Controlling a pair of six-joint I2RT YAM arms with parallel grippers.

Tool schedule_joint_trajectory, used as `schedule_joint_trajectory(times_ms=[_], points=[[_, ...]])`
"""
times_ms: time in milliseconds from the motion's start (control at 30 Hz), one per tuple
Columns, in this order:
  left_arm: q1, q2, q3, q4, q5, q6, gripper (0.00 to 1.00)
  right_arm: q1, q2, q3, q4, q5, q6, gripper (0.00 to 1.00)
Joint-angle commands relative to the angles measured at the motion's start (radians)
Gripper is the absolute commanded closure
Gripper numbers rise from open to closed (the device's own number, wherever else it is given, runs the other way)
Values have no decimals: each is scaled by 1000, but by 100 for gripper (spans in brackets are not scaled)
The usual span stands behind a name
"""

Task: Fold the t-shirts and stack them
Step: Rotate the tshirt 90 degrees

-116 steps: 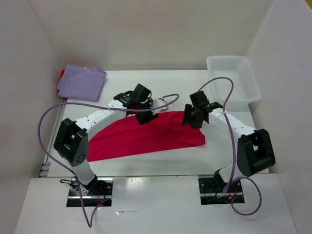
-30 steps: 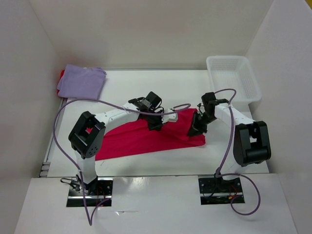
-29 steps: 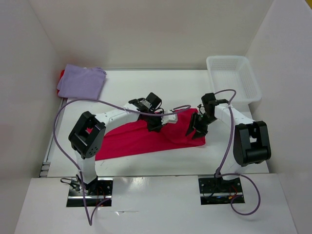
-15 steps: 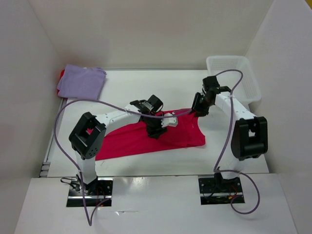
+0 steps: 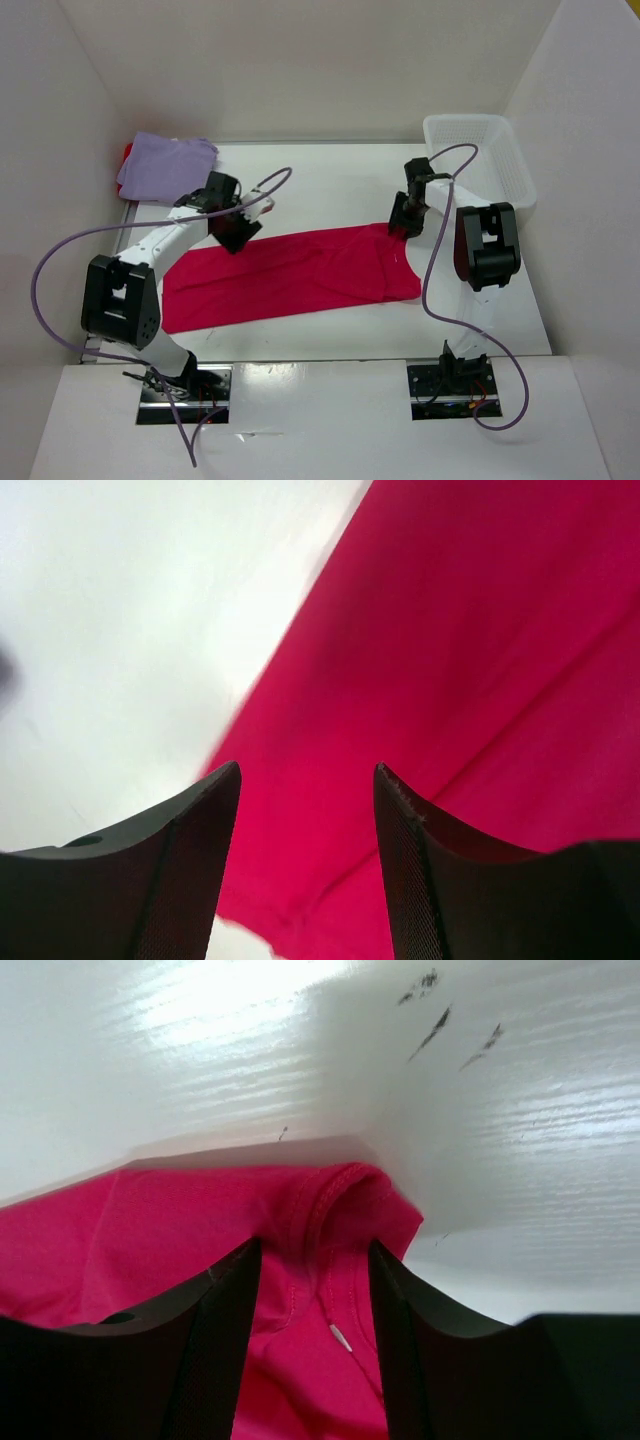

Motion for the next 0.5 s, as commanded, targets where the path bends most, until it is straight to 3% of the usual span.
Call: schedule_joint_trajectory(times_ms=[0, 33, 67, 167, 467], points=[[131, 1, -83, -7, -116, -36, 37, -8, 2, 42, 68, -4, -29, 51], [161, 1, -97, 7, -140, -21, 37, -8, 2, 42, 68, -4, -29, 57], [188, 1, -125, 16, -152, -10, 38, -19, 2, 42, 77, -13, -29, 72], [265, 55, -162, 30, -186, 41, 40, -28, -10, 68, 88, -13, -29, 100], [336, 185, -194, 60, -238, 84, 40, -48, 77, 269, 77, -5, -39, 100]])
